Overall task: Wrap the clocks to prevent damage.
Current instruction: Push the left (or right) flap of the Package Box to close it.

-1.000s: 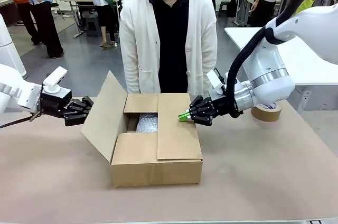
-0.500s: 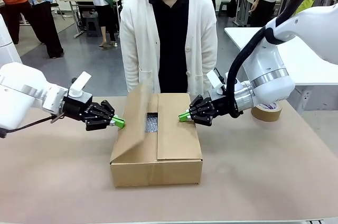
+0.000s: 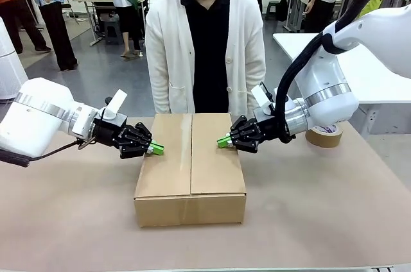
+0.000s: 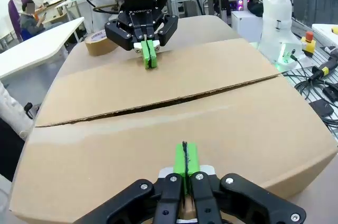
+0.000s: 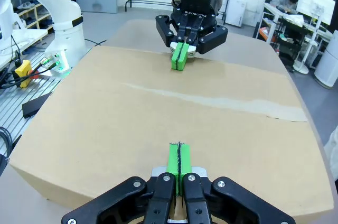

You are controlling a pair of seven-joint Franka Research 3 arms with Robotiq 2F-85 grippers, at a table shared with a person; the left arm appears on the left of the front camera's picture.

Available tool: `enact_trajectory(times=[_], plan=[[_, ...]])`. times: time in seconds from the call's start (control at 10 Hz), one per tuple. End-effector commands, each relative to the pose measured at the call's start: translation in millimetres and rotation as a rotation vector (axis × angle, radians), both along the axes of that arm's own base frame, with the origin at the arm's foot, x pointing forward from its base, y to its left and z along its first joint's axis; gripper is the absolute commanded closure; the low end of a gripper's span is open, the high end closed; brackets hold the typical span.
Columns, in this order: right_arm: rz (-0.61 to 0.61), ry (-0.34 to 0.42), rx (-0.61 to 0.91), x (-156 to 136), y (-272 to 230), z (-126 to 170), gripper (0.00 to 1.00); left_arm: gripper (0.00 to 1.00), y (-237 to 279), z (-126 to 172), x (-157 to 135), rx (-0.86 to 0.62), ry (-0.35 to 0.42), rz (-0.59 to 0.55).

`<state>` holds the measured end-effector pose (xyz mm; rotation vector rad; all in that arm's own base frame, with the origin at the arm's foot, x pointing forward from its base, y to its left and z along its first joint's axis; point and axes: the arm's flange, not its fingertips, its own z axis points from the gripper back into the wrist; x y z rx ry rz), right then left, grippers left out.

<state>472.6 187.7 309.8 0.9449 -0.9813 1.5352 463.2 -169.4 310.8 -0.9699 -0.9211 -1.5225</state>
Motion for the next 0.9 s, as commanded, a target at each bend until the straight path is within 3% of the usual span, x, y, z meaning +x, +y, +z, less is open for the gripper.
enact_trajectory(times=[0.0, 0.6, 0.8], plan=[[-0.006, 0.000, -0.011, -0.1, 0.3, -3.8, 0.99, 0.99, -0.1, -21.0, 6.3, 0.031, -0.078, 0.057], [-0.006, 0.000, -0.011, -0.1, 0.3, -3.8, 0.99, 0.99, 19.5, -21.9, 17.9, 0.020, -0.078, 0.099], [-0.006, 0.000, -0.011, -0.1, 0.3, -3.8, 0.99, 0.99, 23.2, -20.1, 12.5, 0.014, 0.007, 0.061]])
